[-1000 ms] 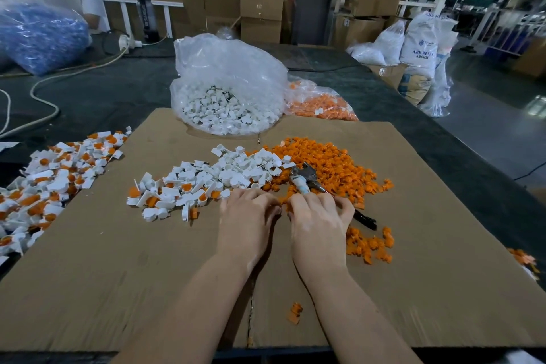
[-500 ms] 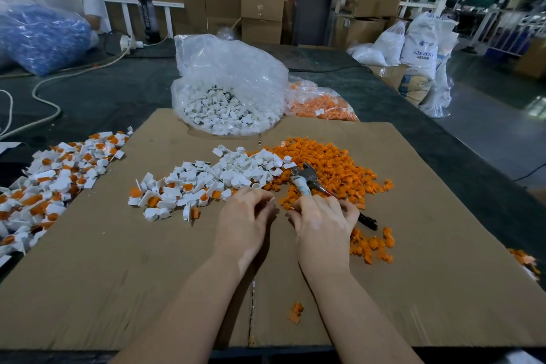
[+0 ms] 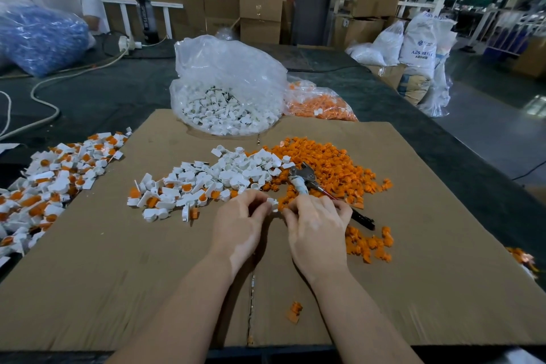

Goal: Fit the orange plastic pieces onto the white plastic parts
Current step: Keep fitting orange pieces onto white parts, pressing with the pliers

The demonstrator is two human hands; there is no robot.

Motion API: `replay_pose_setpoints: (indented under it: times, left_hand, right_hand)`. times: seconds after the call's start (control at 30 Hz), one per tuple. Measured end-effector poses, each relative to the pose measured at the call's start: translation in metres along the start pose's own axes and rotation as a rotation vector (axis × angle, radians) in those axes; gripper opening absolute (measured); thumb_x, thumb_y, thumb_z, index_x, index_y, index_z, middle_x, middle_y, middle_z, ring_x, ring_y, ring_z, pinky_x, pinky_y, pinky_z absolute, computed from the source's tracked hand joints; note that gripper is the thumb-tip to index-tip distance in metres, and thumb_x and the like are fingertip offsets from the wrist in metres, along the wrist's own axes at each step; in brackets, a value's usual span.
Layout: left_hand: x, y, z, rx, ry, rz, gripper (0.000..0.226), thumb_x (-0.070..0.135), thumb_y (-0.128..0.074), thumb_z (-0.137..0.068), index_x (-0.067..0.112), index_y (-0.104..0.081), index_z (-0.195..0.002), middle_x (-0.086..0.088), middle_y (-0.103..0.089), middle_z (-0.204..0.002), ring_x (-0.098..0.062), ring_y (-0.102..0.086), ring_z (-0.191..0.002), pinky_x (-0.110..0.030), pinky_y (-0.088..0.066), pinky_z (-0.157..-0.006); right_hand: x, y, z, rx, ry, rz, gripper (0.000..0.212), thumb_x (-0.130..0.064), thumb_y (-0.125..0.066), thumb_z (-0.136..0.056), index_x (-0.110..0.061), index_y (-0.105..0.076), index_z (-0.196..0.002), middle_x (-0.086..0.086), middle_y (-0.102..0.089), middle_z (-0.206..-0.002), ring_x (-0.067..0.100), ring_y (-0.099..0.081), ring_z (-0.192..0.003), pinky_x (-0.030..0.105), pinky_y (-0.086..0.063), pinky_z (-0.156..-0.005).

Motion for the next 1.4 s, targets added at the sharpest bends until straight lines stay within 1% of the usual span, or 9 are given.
replay_pose_setpoints:
  times: [0.07,0.2,0.33,0.43,0.9,1.1,1.2,1.33,1.4]
  left_hand:
    - [-0.001,-0.002,0.0,-0.018,-0.005,0.014,0.011,0.024,-0.059,-0.089,0.03,-0.061,-0.081,0.015,-0.063,-0.077,-0.002,-0.056,-0.078,-0.007,-0.035,-0.062]
    - [0.0,-0.003,0.001,-0.034,-0.015,0.028,0.018,0.024,-0.058,-0.089,0.036,-0.056,-0.076,0.013,-0.063,-0.075,-0.002,-0.057,-0.076,-0.006,-0.036,-0.06]
    - [0.001,-0.004,0.001,-0.046,-0.019,0.004,0.016,0.025,-0.059,-0.089,0.035,-0.056,-0.078,0.01,-0.065,-0.079,-0.007,-0.059,-0.08,-0.017,-0.04,-0.066]
    - [0.004,-0.005,0.002,-0.047,-0.052,-0.021,0.014,0.024,-0.059,-0.089,0.033,-0.058,-0.078,0.011,-0.066,-0.079,-0.008,-0.059,-0.079,-0.019,-0.041,-0.067]
    - [0.014,-0.006,0.008,-0.089,-0.16,-0.143,0.012,0.022,-0.058,-0.09,0.028,-0.055,-0.08,0.021,-0.053,-0.069,0.006,-0.05,-0.067,-0.004,-0.037,-0.063]
    - [0.003,-0.003,0.003,-0.054,0.003,0.062,0.013,0.019,-0.058,-0.09,0.026,-0.061,-0.079,0.009,-0.062,-0.074,-0.002,-0.055,-0.071,-0.003,-0.036,-0.058]
    - [0.001,-0.002,0.003,-0.046,0.017,0.088,0.01,0.018,-0.058,-0.09,0.023,-0.062,-0.082,0.009,-0.061,-0.073,-0.002,-0.054,-0.071,-0.004,-0.035,-0.057]
    - [0.001,-0.001,0.003,-0.052,0.032,0.152,0.012,0.016,-0.056,-0.091,0.023,-0.066,-0.093,0.006,-0.066,-0.083,-0.003,-0.058,-0.08,-0.004,-0.038,-0.062]
    - [0.003,-0.001,0.004,-0.058,0.019,0.156,0.015,0.016,-0.056,-0.091,0.021,-0.068,-0.099,0.003,-0.067,-0.085,-0.007,-0.06,-0.083,-0.01,-0.042,-0.068]
  right_hand:
    - [0.0,-0.002,0.0,-0.016,0.009,-0.016,0.017,-0.018,-0.073,-0.078,-0.013,-0.06,-0.069,-0.001,-0.06,-0.065,0.022,-0.055,-0.066,0.038,-0.03,-0.084]
    - [0.001,-0.004,0.001,-0.044,-0.005,-0.024,0.018,-0.019,-0.072,-0.079,-0.013,-0.06,-0.068,0.0,-0.061,-0.065,0.021,-0.056,-0.069,0.042,-0.035,-0.083]
    - [-0.001,-0.002,0.0,-0.044,0.002,-0.016,0.021,-0.018,-0.074,-0.077,-0.012,-0.058,-0.065,0.001,-0.061,-0.062,0.022,-0.058,-0.067,0.045,-0.041,-0.08]
    - [-0.002,-0.001,0.0,-0.04,0.02,-0.014,0.023,-0.016,-0.074,-0.076,-0.012,-0.056,-0.062,0.001,-0.06,-0.06,0.023,-0.058,-0.064,0.045,-0.042,-0.077]
    - [-0.003,-0.001,0.0,-0.076,0.04,-0.053,0.025,-0.012,-0.075,-0.073,-0.013,-0.053,-0.061,0.0,-0.054,-0.057,0.023,-0.054,-0.059,0.043,-0.042,-0.072]
    - [0.0,-0.001,-0.001,-0.079,-0.002,-0.184,0.016,-0.023,-0.074,-0.077,-0.015,-0.062,-0.068,-0.004,-0.062,-0.064,0.019,-0.057,-0.069,0.034,-0.025,-0.08]
    - [0.001,0.002,-0.001,-0.055,-0.009,-0.218,0.017,-0.03,-0.077,-0.073,-0.017,-0.065,-0.074,-0.008,-0.061,-0.068,0.015,-0.055,-0.071,0.032,-0.026,-0.081]
    - [0.0,0.002,-0.001,-0.069,0.014,-0.239,0.022,-0.025,-0.078,-0.072,-0.019,-0.069,-0.091,-0.008,-0.063,-0.077,0.017,-0.056,-0.079,0.031,-0.025,-0.08]
    - [-0.001,0.001,-0.001,-0.085,0.016,-0.245,0.025,-0.023,-0.077,-0.074,-0.021,-0.07,-0.098,-0.007,-0.063,-0.08,0.019,-0.056,-0.082,0.032,-0.025,-0.08]
Point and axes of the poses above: each hand's wrist, its own z-axis away from the middle knuckle, its own y-axis out of the back of the hand, x = y × z, the point moved 6 cm from there along -z, towards the middle knuckle
